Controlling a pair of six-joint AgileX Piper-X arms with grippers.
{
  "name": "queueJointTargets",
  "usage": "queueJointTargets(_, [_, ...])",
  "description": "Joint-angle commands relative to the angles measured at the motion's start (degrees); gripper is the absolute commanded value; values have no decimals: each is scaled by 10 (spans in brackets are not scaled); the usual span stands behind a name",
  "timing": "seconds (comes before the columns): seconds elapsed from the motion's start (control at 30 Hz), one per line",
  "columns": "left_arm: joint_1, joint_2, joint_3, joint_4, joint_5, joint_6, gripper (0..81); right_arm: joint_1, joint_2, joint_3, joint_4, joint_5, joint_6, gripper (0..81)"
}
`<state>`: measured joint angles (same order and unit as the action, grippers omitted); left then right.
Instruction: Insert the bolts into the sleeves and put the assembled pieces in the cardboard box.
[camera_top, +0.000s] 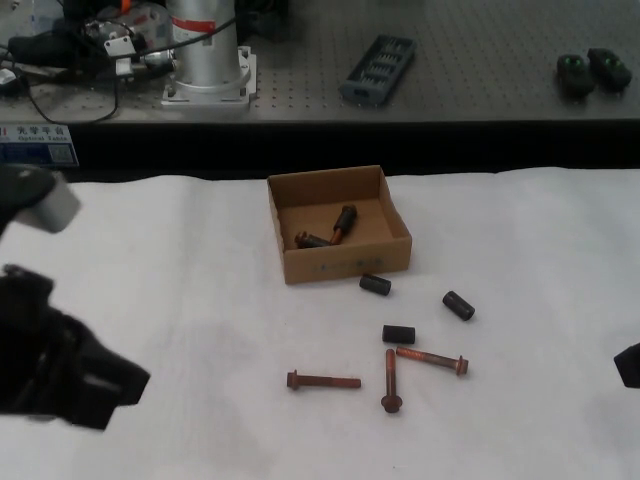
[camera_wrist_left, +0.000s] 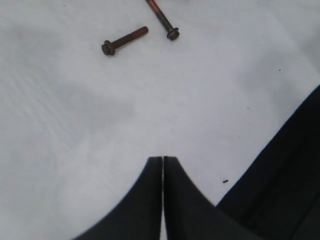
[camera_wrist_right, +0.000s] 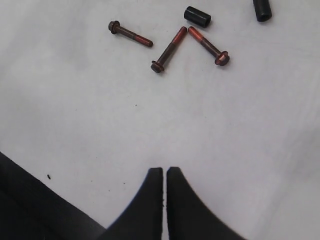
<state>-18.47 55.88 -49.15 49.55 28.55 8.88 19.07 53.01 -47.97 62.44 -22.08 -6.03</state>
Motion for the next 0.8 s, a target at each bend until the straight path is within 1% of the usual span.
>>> queueJointTargets(0.0, [-1,-52,13,-4,0,-21,7,-3,-4,0,-2,-4,-7,27])
queueJointTargets(0.13, [-1,-72,13,-19,0,-24,7,-3,-4,0,-9,-4,-7,27])
queueJointTargets(0.23, [-1,-72,13,-22,0,-25,7,-3,-4,0,-33,-3,-7,9])
queueJointTargets(0.27, [-1,-72,13,-22,0,-25,7,-3,-3,0,-44,-1,-7,41])
queueJointTargets(0.33, [-1,-72,13,-22,0,-25,7,-3,6,0,-65,31,-3,125])
queueJointTargets(0.4, [-1,-72,13,-22,0,-25,7,-3,27,-2,-75,62,-3,243])
queueJointTargets(0.47, [-1,-72,13,-22,0,-25,7,-3,60,-8,-75,74,-3,314])
queueJointTargets(0.6, [-1,-72,13,-22,0,-25,7,-3,154,-32,-77,77,-26,299])
queueJointTargets(0.77, [-1,-72,13,-22,0,-25,7,-3,293,-101,-78,125,-80,295])
